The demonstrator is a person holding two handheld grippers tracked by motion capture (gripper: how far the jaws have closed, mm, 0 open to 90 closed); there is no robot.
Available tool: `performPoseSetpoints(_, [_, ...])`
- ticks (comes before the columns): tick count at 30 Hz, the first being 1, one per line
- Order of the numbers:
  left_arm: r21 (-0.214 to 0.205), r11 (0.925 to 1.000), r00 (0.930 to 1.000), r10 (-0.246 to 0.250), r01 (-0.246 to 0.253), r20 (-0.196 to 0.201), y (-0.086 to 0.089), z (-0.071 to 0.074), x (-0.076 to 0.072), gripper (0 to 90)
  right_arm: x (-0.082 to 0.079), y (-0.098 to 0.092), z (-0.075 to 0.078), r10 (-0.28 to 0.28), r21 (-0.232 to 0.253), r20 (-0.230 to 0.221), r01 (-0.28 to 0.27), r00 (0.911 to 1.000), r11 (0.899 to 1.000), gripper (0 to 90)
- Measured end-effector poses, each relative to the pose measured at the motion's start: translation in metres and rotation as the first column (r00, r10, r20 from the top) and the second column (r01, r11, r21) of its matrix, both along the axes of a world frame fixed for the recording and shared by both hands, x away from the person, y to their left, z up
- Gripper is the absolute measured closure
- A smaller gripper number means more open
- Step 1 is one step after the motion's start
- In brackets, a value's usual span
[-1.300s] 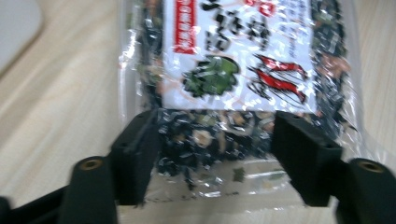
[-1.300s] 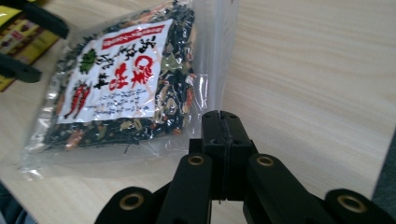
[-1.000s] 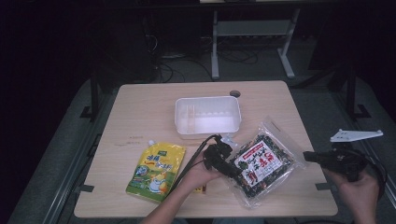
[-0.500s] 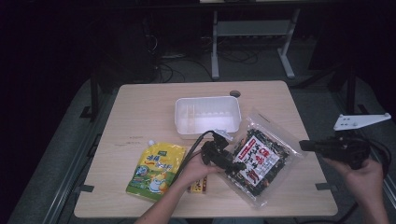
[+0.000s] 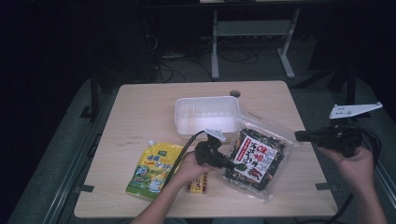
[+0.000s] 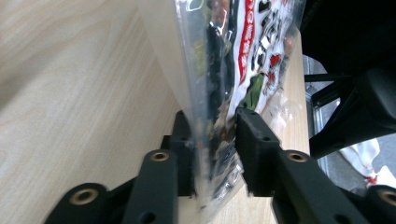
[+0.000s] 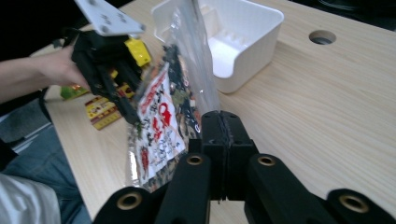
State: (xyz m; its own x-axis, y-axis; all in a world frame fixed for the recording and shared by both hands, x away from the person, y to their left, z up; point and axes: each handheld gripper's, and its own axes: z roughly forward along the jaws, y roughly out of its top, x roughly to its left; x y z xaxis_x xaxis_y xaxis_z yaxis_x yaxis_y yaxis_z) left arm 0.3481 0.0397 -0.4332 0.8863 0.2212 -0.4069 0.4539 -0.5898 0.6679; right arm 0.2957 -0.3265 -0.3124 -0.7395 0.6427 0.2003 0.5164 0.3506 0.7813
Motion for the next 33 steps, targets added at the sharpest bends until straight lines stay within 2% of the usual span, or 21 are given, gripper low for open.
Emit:
performPoseSetpoints(3, [0.000, 1.0000, 0.9998, 0.001, -0.001, 0.022, 0.001, 0.003, -0.004, 70.9, 0.008, -0.001, -0.005, -0.001, -0.016, -0.027, 0.000, 0.9996, 1.000, 77.5])
performPoseSetpoints(5, [0.005, 1.0000, 0.9995, -0.001, 0.001, 0.032, 0.001, 0.004, -0.005, 71.0, 0.010, -0.001, -0.007, 0.004, -0.017, -0.033, -0.004, 0.9995, 1.000, 75.7])
performPoseSetpoints(6, [0.005, 1.0000, 0.9993, 0.001, -0.001, 0.038, 0.001, 0.004, -0.006, 71.0, 0.016, -0.004, -0.012, 0.019, 0.005, -0.046, -0.019, 0.9988, 1.000, 62.7])
performPoseSetpoints(11, [0.004, 1.0000, 0.9983, 0.002, -0.002, 0.058, 0.002, 0.004, -0.009, 71.0, 0.029, -0.002, -0.020, 0.035, -0.012, -0.081, -0.037, 0.9961, 0.999, 54.0])
performPoseSetpoints(16, [0.003, 1.0000, 0.9961, -0.001, 0.001, 0.088, 0.002, 0.005, -0.011, 71.0, 0.043, 0.005, -0.032, 0.061, -0.036, -0.142, -0.067, 0.9879, 0.997, 53.8])
performPoseSetpoints(20, [-0.003, 1.0000, 0.9959, -0.003, 0.004, 0.090, 0.003, 0.005, -0.011, 71.0, 0.049, 0.011, -0.040, 0.093, -0.012, -0.165, -0.097, 0.9819, 0.995, 55.0])
performPoseSetpoints(21, [-0.007, 1.0000, 0.9958, -0.004, 0.004, 0.092, 0.003, 0.005, -0.011, 71.0, 0.051, 0.015, -0.042, 0.125, 0.018, -0.171, -0.123, 0.9773, 0.992, 59.4])
performPoseSetpoints(24, [0.004, 1.0000, 0.9950, -0.003, 0.003, 0.100, 0.003, 0.004, -0.011, 70.9, 0.051, 0.019, -0.043, 0.149, 0.027, -0.177, -0.146, 0.9729, 0.989, 66.0])
performPoseSetpoints(28, [0.007, 1.0000, 0.9938, -0.005, 0.004, 0.111, 0.004, 0.004, -0.012, 70.5, 0.048, 0.019, -0.040, 0.191, 0.087, -0.176, -0.178, 0.9657, 0.980, 76.6])
performPoseSetpoints(29, [0.008, 1.0000, 0.9930, -0.001, 0.000, 0.118, 0.005, 0.005, -0.012, 69.8, 0.047, 0.020, -0.039, 0.194, 0.081, -0.178, -0.182, 0.9647, 0.980, 78.1])
performPoseSetpoints(30, [0.012, 0.9999, 0.9919, 0.004, -0.006, 0.127, 0.005, 0.005, -0.013, 67.8, 0.045, 0.022, -0.036, 0.189, 0.054, -0.175, -0.183, 0.9662, 0.982, 79.4])
performPoseSetpoints(33, [0.003, 0.9999, 0.9918, 0.014, -0.014, 0.127, 0.008, 0.004, -0.013, 63.1, 0.040, 0.026, -0.029, 0.195, 0.028, -0.174, -0.193, 0.9653, 0.981, 80.5])
